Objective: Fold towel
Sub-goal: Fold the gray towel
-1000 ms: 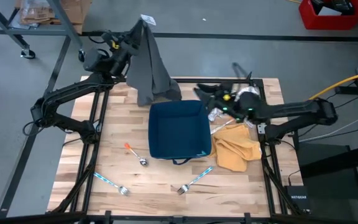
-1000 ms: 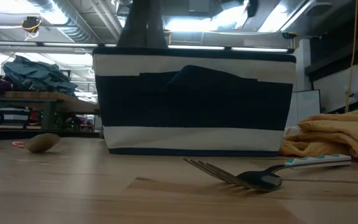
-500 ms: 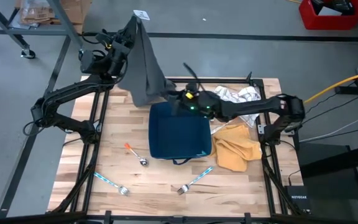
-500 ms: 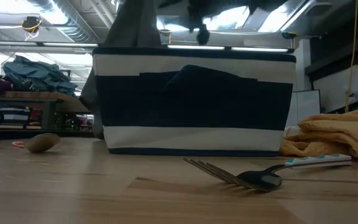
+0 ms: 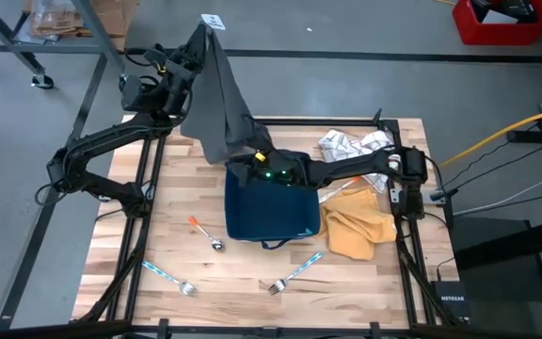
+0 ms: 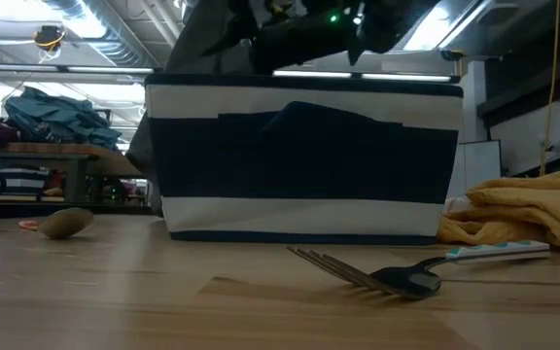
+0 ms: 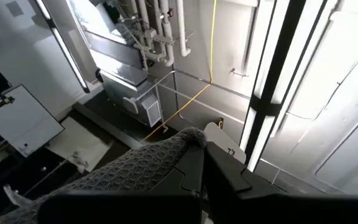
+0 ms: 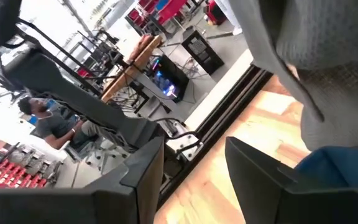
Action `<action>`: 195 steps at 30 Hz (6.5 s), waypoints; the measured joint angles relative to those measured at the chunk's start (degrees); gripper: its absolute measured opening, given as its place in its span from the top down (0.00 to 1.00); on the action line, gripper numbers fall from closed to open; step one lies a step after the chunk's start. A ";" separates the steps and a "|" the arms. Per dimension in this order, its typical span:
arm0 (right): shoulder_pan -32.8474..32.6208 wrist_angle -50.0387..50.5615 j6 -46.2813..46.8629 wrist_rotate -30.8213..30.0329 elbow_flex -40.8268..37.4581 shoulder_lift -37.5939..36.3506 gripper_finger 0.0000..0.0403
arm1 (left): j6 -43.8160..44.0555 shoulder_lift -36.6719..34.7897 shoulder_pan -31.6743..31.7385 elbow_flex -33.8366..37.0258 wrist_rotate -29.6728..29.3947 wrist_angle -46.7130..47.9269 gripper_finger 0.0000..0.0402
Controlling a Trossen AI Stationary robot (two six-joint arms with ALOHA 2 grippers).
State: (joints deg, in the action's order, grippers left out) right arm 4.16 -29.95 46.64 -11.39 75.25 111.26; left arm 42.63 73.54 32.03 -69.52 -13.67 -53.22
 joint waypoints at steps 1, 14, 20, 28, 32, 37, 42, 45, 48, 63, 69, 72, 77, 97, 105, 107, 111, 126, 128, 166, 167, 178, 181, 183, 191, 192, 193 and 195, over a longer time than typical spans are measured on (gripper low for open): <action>0.00 0.12 0.01 -0.14 0.30 0.51 0.56 | 0.22 0.00 -0.01 0.00 0.00 0.03 1.00; 1.86 1.99 -0.53 -7.18 3.21 2.17 0.56 | 5.85 0.00 -0.15 0.00 2.73 0.05 1.00; 2.82 3.63 -0.42 -6.71 3.21 2.23 0.56 | 6.72 0.00 -0.66 0.00 2.99 -0.06 1.00; 2.58 4.38 -0.42 -5.41 3.20 2.23 0.56 | 8.57 0.09 -0.68 0.00 2.99 -2.17 1.00; 2.73 4.48 -0.40 -5.46 3.18 2.23 0.56 | 8.65 0.08 -0.77 0.00 2.99 -3.53 1.00; 3.28 4.52 -0.43 -6.16 3.18 2.23 0.56 | 10.04 0.07 -1.40 0.00 2.99 -3.64 1.00; 3.78 4.52 -0.42 -5.45 3.18 2.23 0.56 | 9.97 0.07 -1.81 0.00 2.99 -4.82 1.00; 3.79 4.46 -0.41 -4.17 3.18 2.23 0.56 | 9.94 0.00 -1.79 0.00 2.97 -5.42 1.00; 3.78 4.47 -0.41 -3.11 3.16 2.23 0.56 | 10.09 0.00 -1.84 0.00 2.97 -6.42 1.00; 3.74 1.00 -0.29 0.03 6.36 7.85 0.56 | 10.12 0.00 -2.01 -0.02 3.95 -7.57 1.00; 3.74 0.95 -0.77 -1.91 7.80 7.87 0.57 | 9.95 0.00 -2.00 -0.02 4.63 -7.37 1.00; 3.74 2.60 -0.81 -1.92 8.46 7.87 0.62 | 9.92 0.00 -2.01 -0.02 4.70 -7.47 1.00; 3.74 4.54 -0.82 -1.67 8.41 7.87 0.83 | 9.81 0.00 -1.99 -0.02 4.72 -7.47 1.00; 3.74 9.75 8.42 6.03 8.41 7.87 0.54 | 9.71 0.00 -1.99 -0.02 4.74 -7.40 1.00; 3.74 13.09 10.33 2.49 8.36 7.89 0.54 | 9.71 0.00 -1.99 -0.02 4.74 -7.40 1.00; 3.74 12.95 10.33 2.49 8.36 7.77 0.55 | 9.71 0.00 -1.99 -0.02 4.74 -7.40 1.00; 3.74 13.03 8.12 0.44 9.08 6.62 0.57 | 9.71 0.00 -1.99 -0.02 4.74 -7.38 1.00; 3.74 38.17 2.50 -1.65 20.99 5.47 0.58 | 9.86 0.00 -1.98 -0.02 4.74 -7.38 1.00; 3.74 40.03 2.50 -1.80 21.71 5.47 0.58 | 9.86 0.00 -1.98 -0.02 4.74 -7.38 1.00; 4.90 26.12 -0.59 -0.89 21.74 10.52 0.96 | 10.76 -0.34 -1.92 -0.02 4.74 -7.38 1.00; 4.90 26.55 -0.59 -0.89 21.84 10.29 0.96 | 10.49 -0.44 -1.90 -0.02 4.74 -7.45 1.00; 4.85 44.66 -7.29 -0.82 31.33 5.61 0.99 | 4.83 -3.20 2.64 0.00 4.52 -7.42 1.00; 4.83 50.70 -10.23 -2.29 36.66 4.52 0.99 | 2.98 -4.30 5.03 0.00 4.42 -7.45 1.00; 4.85 55.18 -12.69 -2.86 40.93 3.71 0.99 | 1.52 -5.03 6.77 0.00 4.25 -7.34 1.00; 5.19 63.09 -26.14 -14.15 57.59 2.23 0.99 | -2.60 -7.57 12.75 0.00 4.07 -7.25 1.00; 5.29 63.03 -27.78 -15.50 59.59 2.23 0.99 | -2.60 -7.89 13.24 0.00 4.07 -7.26 1.00; 5.63 61.49 -29.61 -16.86 59.88 1.73 0.99 | -2.55 -8.17 13.64 0.00 4.06 -7.25 1.00; 6.39 56.31 -34.19 -18.27 58.26 -0.34 0.99 | -2.36 -8.60 14.15 0.00 4.07 -7.21 1.00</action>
State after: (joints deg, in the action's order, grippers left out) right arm 10.55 26.35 12.45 -29.66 133.51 110.92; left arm 40.27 64.94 46.19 -69.52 -9.61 -60.43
